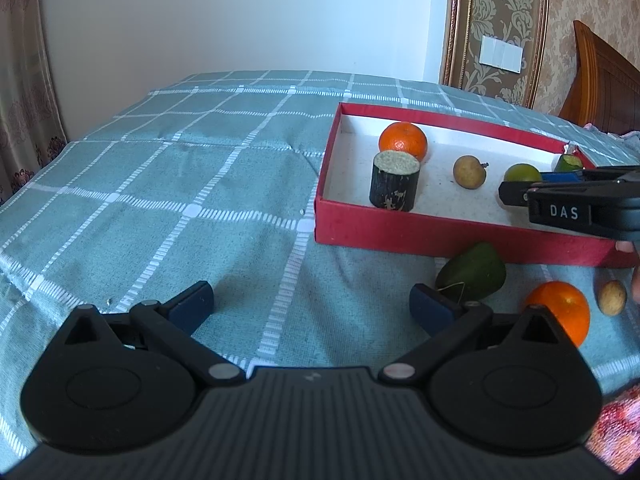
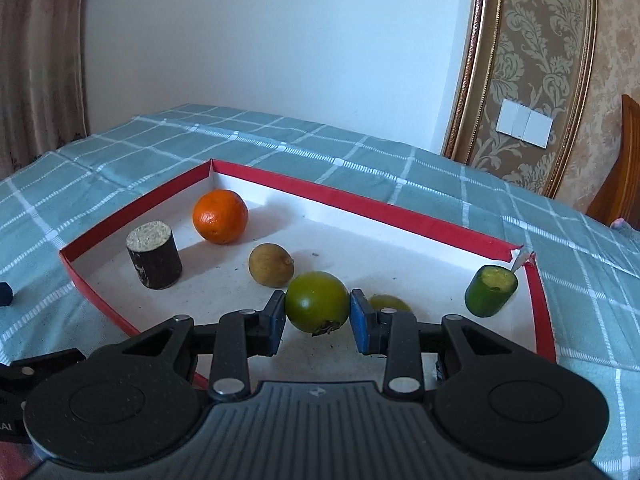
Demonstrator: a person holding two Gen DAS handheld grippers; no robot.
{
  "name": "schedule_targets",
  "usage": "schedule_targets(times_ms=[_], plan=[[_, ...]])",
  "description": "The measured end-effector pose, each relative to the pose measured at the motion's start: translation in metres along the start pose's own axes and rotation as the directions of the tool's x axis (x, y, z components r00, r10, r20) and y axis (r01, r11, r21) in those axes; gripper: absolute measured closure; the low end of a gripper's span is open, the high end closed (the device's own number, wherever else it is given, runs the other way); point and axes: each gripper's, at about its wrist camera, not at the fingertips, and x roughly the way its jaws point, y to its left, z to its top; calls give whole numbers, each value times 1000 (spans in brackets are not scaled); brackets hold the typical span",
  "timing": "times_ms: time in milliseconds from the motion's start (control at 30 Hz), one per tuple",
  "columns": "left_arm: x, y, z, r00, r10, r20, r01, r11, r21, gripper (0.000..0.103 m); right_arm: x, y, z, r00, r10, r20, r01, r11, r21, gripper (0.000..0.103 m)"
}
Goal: Organize fruits
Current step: 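Carry the large green tomato into the tray and open the right tool, then withdraw the right tool from the tray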
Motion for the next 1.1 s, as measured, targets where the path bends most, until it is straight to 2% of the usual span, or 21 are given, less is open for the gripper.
schedule_targets(times_ms=[233, 300, 333, 400, 467, 600, 700, 833, 1100], plan=[[0, -1, 0, 1000, 2, -1, -2, 1000, 2, 0, 8, -5, -1, 998, 39, -41, -38, 999, 30, 68], [0, 0, 0, 1000, 3, -2, -3, 1000, 3, 0, 4, -9, -1, 998, 49, -38, -47, 998, 49, 62], [0, 0, 0, 1000, 3, -2, -3, 1000, 3, 0, 1, -11, -2, 997, 61, -36, -59, 997, 57, 55], [0, 0, 0, 1000, 3, -2, -3, 1000, 3, 0, -7, -13, -3, 998, 61, -22, -60, 996, 62, 50], [0, -1, 0, 1000, 3, -2, -3, 1000, 3, 0, -21, -16, -6, 998, 55, 8, -55, 997, 62, 39], [0, -1, 0, 1000, 3, -2, -3, 1000, 3, 0, -56, -27, -17, 996, 33, 80, -40, 995, 87, 35], [0, 0, 0, 1000, 3, -2, -3, 1000, 3, 0, -77, -44, -27, 992, 4, 127, -24, 987, 158, 24], [0, 0, 0, 1000, 3, -2, -3, 1000, 3, 0, -95, -68, -44, 987, -51, 154, 8, 965, 262, 23], [-4, -2, -1, 1000, 16, 1, -16, 1000, 7, 0, -87, -88, -65, 997, -28, 74, -2, 926, 378, 23]])
